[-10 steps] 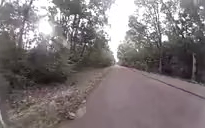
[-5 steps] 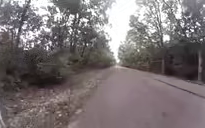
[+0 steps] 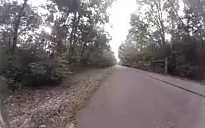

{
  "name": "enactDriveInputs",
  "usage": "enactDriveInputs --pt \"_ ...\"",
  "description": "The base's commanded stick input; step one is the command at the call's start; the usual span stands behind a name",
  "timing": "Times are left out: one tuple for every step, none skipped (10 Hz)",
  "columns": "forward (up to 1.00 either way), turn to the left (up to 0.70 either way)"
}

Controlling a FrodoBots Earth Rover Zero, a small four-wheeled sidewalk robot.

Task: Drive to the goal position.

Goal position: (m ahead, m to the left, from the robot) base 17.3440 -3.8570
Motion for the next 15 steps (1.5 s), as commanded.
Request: enactDriveInputs --pt "0.7 0.0" --pt "0.7 0.0" --pt "0.7 0.0" --pt "0.7 0.0" --pt "0.7 0.0" --pt "0.7 -0.11" --pt "0.7 -0.34" --pt "0.7 -0.34" --pt "0.7 -0.34" --pt "0.7 -0.34" --pt "0.7 -0.22" --pt "0.7 0.0" --pt "0.7 0.0" --pt "0.7 0.0" --pt "0.7 0.0"
